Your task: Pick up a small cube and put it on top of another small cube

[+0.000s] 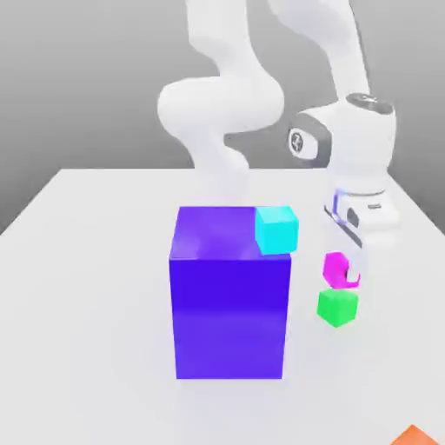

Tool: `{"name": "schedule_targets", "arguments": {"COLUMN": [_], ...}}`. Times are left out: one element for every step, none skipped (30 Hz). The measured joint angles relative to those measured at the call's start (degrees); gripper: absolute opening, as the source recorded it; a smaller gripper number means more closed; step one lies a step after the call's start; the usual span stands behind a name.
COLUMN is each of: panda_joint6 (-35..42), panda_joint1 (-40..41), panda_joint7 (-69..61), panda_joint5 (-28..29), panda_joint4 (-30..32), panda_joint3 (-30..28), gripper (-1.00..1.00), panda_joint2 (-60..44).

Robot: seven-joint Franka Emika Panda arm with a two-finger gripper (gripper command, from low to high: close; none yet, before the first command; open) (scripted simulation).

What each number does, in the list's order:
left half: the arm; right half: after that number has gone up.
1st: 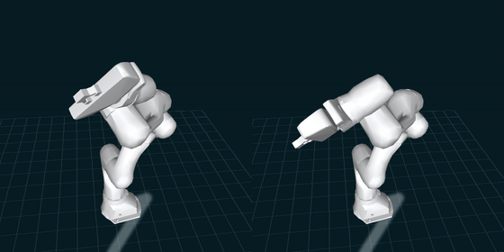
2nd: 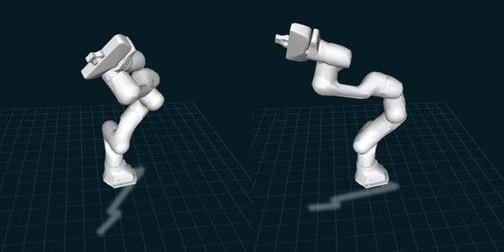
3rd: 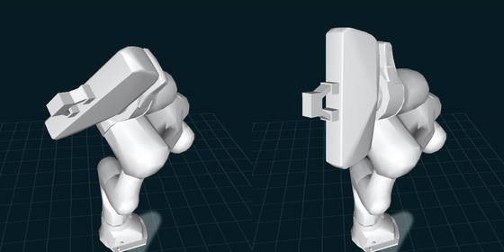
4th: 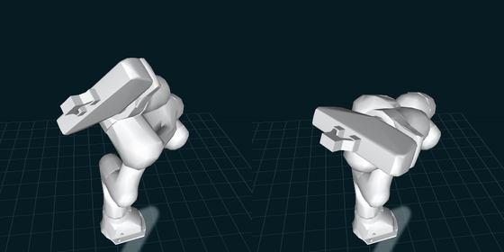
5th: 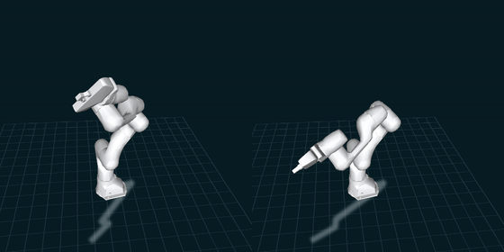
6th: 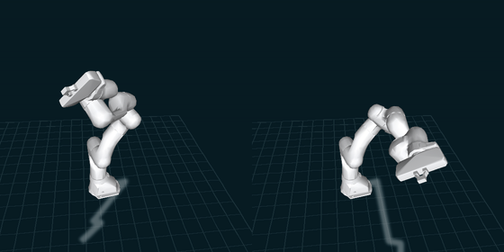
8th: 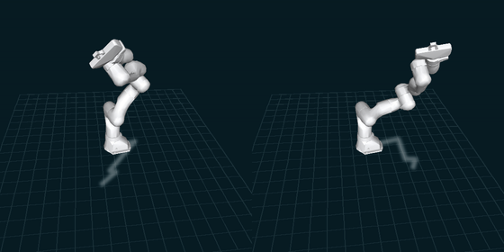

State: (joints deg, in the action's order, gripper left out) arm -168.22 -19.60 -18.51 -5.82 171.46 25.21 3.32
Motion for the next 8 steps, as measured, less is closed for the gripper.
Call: {"name": "schedule_targets", "arguments": {"panda_joint6": [-1.56,-1.56,-1.56,-1.56,-1.56,-1.56,-2.41,-1.82], "panda_joint1": [0.68,0.53,0.54,0.53,0.54,0.54,0.68,0.29], "panda_joint7": [2.0,2.0,2.0,2.0,2.0,2.0,3.05,1.95], "panda_joint5": [2.98,2.98,2.98,2.98,2.98,2.98,4.53,2.91], "panda_joint4": [-0.04,-0.04,-0.04,-0.04,-0.04,-0.04,-0.05,-0.03], "panda_joint3": [-0.57,-0.57,-0.57,-0.57,-0.57,-0.57,-0.77,-0.75], "gripper": [1.0,1.0,1.0,1.0,1.0,1.0,1.0,1.0], "panda_joint2": [-1.7,-1.7,-1.7,-1.7,-1.7,-1.7,-2.56,-1.87]}}
